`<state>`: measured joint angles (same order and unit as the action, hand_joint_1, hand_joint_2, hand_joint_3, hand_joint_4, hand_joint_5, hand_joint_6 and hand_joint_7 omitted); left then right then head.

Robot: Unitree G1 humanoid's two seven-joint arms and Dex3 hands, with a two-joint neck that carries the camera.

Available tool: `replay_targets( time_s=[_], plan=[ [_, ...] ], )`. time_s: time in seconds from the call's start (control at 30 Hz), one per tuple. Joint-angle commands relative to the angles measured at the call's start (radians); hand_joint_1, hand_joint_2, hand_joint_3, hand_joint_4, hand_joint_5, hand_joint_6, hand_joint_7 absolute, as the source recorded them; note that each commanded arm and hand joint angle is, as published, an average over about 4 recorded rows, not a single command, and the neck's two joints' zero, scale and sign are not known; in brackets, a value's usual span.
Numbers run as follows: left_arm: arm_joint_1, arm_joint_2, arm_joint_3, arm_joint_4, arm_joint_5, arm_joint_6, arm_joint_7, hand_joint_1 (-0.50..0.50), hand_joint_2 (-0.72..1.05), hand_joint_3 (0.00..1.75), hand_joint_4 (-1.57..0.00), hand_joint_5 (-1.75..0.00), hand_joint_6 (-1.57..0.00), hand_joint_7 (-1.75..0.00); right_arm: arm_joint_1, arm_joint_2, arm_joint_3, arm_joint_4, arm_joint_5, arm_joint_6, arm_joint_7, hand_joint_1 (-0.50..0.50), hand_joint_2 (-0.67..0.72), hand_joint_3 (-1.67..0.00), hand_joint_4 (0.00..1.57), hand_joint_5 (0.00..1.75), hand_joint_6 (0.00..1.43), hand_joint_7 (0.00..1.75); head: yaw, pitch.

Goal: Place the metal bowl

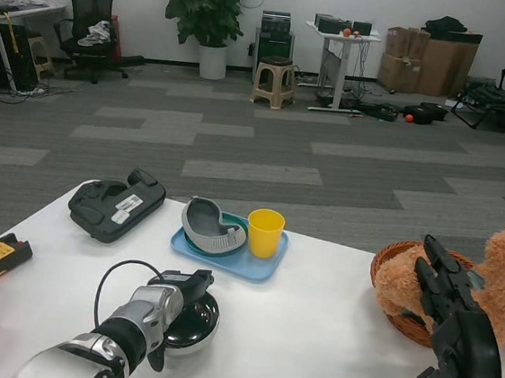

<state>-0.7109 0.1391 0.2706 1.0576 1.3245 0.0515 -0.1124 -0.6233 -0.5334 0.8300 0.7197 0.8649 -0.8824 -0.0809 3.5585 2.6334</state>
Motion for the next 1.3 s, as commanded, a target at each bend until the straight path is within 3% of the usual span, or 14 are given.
replay_targets(
  time_s=[0.03,0.13,0.27,0.33,0.73,0.93,1.03,1.17,1.2,1.3],
  plan=[
    [0.035,-0.011,-0.008,0.008,0.008,0.004,-0.024,-0.50,1.05,0.96,0.00,-0.51,0.00,-0.21,0.005,-0.006,0.003,-0.006,0.005,-0.004,-0.003,0.29,0.72,0.00,0.06,0.00,0.00,0.14,0.003,0.001],
    [0.049,-0.013,-0.015,-0.022,0.015,0.005,-0.031,-0.50,0.94,0.85,0.00,-0.62,0.00,-0.19,0.008,-0.007,0.003,-0.010,0.005,-0.004,-0.003,0.28,0.72,0.00,0.06,0.00,0.00,0.14,0.005,0.001],
    [0.059,-0.017,0.003,-0.054,0.012,0.005,-0.037,-0.48,0.52,0.46,0.00,-0.72,0.00,-0.09,0.013,-0.007,0.003,-0.014,0.005,-0.004,-0.002,0.29,0.72,0.00,0.06,0.00,0.00,0.14,0.010,0.002],
    [0.064,-0.019,0.028,-0.076,0.004,0.004,-0.039,-0.48,0.43,0.37,0.00,-0.72,0.00,-0.05,0.015,-0.007,0.003,-0.016,0.005,-0.005,-0.002,0.29,0.72,0.00,0.06,0.00,0.00,0.14,0.016,0.000],
    [0.111,-0.015,0.047,-0.293,-0.110,-0.039,-0.056,-0.48,0.43,0.26,0.00,-0.72,0.00,0.00,0.015,-0.007,0.003,-0.008,0.009,-0.004,-0.002,0.29,0.72,0.00,0.06,0.00,0.00,0.14,0.031,0.002],
    [0.159,-0.022,0.041,-0.472,-0.219,-0.035,-0.059,-0.48,0.58,0.26,0.00,-0.72,0.00,0.00,0.005,-0.006,0.003,0.007,0.010,-0.004,-0.002,0.29,0.72,0.00,0.06,0.00,0.00,0.19,0.024,0.014],
    [0.200,-0.057,0.076,-0.595,-0.326,0.008,-0.069,-0.48,0.52,0.17,0.00,-0.62,0.00,0.00,0.005,-0.005,0.000,0.013,0.010,-0.004,-0.002,0.29,0.72,0.00,0.06,0.00,0.00,0.19,0.021,0.018],
    [0.278,-0.132,0.160,-0.756,-0.653,0.026,-0.084,-0.48,0.52,0.09,0.00,-0.46,0.00,0.00,0.005,-0.002,-0.016,0.018,0.011,-0.005,-0.003,0.29,0.72,0.00,0.06,0.00,0.00,0.14,0.020,0.024],
    [0.288,-0.136,0.161,-0.768,-0.709,0.020,-0.088,-0.48,0.52,0.09,0.00,-0.44,0.00,0.00,0.005,-0.001,-0.019,0.018,0.010,-0.005,-0.003,0.29,0.72,0.00,0.06,0.00,0.00,0.14,0.019,0.024],
    [0.355,-0.144,0.150,-0.826,-1.030,-0.048,-0.096,-0.48,0.49,0.09,0.00,-0.38,0.00,0.00,0.005,0.000,-0.030,0.020,0.010,-0.006,-0.002,0.29,0.72,0.00,0.06,0.00,0.00,0.14,0.022,0.026]
  ],
)
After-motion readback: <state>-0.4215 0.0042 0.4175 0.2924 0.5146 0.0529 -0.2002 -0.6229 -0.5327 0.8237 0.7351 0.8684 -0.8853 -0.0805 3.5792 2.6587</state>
